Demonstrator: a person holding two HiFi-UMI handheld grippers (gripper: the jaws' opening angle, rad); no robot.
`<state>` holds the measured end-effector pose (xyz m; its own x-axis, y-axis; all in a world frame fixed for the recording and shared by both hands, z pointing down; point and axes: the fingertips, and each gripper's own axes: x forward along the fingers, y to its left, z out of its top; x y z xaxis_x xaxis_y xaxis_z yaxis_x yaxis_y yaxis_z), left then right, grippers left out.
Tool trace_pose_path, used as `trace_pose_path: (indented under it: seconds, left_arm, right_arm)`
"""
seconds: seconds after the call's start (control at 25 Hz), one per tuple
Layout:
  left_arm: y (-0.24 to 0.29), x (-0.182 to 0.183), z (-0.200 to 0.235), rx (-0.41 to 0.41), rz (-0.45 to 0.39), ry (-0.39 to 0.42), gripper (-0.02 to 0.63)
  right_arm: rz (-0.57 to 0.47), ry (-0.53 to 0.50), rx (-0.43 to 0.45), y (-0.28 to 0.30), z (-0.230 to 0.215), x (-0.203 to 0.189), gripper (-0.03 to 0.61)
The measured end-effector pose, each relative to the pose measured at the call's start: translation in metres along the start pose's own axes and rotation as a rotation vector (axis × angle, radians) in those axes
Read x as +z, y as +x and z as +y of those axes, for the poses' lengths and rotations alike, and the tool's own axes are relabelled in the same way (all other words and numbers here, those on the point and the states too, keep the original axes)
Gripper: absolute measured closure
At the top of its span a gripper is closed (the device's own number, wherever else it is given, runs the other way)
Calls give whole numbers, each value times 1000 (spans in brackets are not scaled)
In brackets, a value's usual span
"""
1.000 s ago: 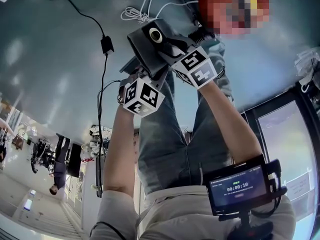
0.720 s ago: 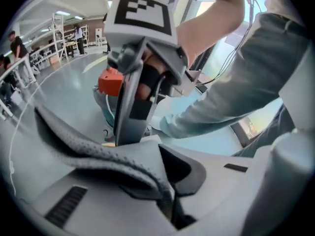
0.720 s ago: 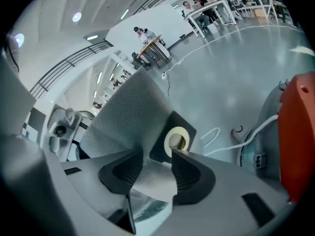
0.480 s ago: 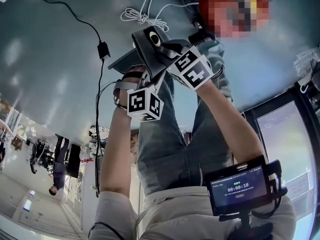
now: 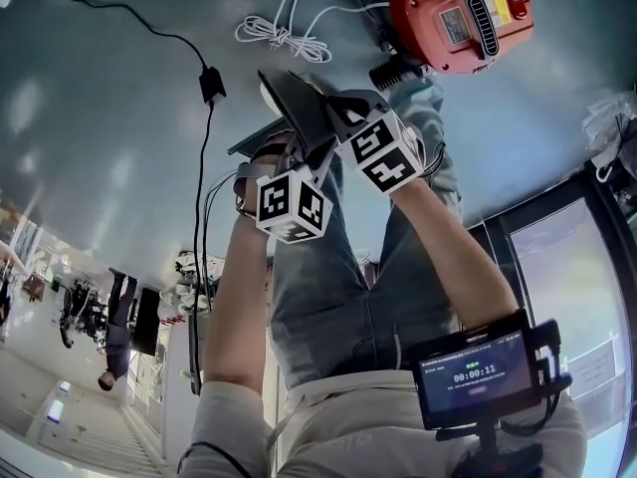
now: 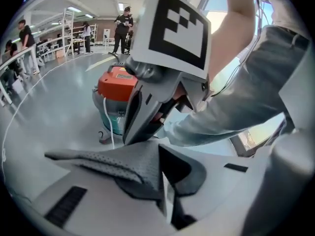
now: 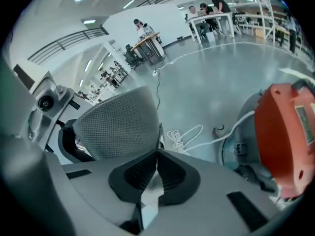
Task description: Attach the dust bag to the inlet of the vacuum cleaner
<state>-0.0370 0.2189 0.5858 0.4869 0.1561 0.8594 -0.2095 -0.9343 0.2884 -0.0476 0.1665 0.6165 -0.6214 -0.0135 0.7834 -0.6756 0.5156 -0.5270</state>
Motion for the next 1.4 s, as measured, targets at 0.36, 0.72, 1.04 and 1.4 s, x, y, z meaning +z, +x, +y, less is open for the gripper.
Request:
trace_pose_path:
  seconds: [0.36, 0.72, 1.04, 1.4]
  left_arm:
    - [16, 19, -33, -49, -18, 171, 597]
    - [47, 26, -42, -212, -65, -306, 597]
    - [70, 55, -30, -228, -83, -384, 597]
    - [91, 48, -49, -357, -48, -525, 597]
  right_arm:
    - [65, 18, 27, -15, -6, -40, 563]
    - [-45, 59, -280, -53, -51, -68, 565]
    - [-90, 93, -386, -65, -88, -62, 566]
    - [-55, 86, -370, -62, -92, -89, 566]
